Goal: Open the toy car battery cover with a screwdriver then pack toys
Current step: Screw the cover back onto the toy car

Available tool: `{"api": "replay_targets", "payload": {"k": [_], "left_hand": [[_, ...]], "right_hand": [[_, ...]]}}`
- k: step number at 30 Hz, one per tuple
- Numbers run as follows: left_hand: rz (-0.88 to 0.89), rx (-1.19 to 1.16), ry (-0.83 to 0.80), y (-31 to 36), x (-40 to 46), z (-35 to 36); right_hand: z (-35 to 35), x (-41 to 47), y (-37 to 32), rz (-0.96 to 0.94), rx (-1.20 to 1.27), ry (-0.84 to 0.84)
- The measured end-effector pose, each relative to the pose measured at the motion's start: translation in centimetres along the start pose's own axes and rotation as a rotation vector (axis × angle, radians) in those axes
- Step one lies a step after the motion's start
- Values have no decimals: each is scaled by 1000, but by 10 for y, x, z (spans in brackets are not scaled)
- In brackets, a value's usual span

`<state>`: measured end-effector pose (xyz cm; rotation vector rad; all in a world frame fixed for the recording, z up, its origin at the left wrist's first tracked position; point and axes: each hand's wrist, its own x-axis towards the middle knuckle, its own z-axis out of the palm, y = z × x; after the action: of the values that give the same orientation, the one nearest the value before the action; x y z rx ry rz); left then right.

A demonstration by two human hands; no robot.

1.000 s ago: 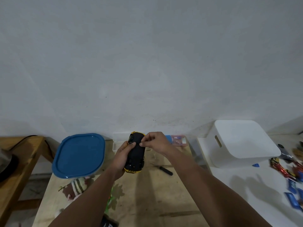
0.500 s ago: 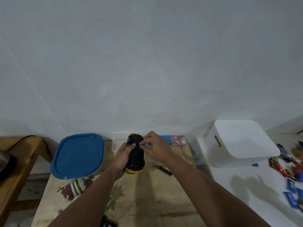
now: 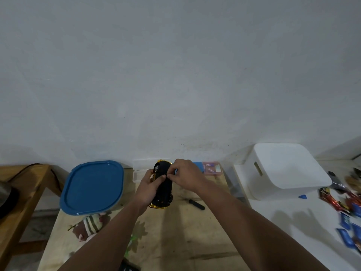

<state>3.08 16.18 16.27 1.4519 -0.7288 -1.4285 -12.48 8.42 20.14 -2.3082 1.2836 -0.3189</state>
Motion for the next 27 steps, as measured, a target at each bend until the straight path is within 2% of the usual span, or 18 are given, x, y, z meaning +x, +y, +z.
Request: {"api": "replay_targets", "payload": {"k": [11,21,27], "left_hand": [[40,62,-10,1,-5,-2],[55,59,-62,7,-16,-1],[41,8,-68,4,-17,0]], "right_hand": [[-6,0,-1,77,98,-49],[-20,-1,3,120,323,-246],[-17,-8,3,145,325,-176]]}}
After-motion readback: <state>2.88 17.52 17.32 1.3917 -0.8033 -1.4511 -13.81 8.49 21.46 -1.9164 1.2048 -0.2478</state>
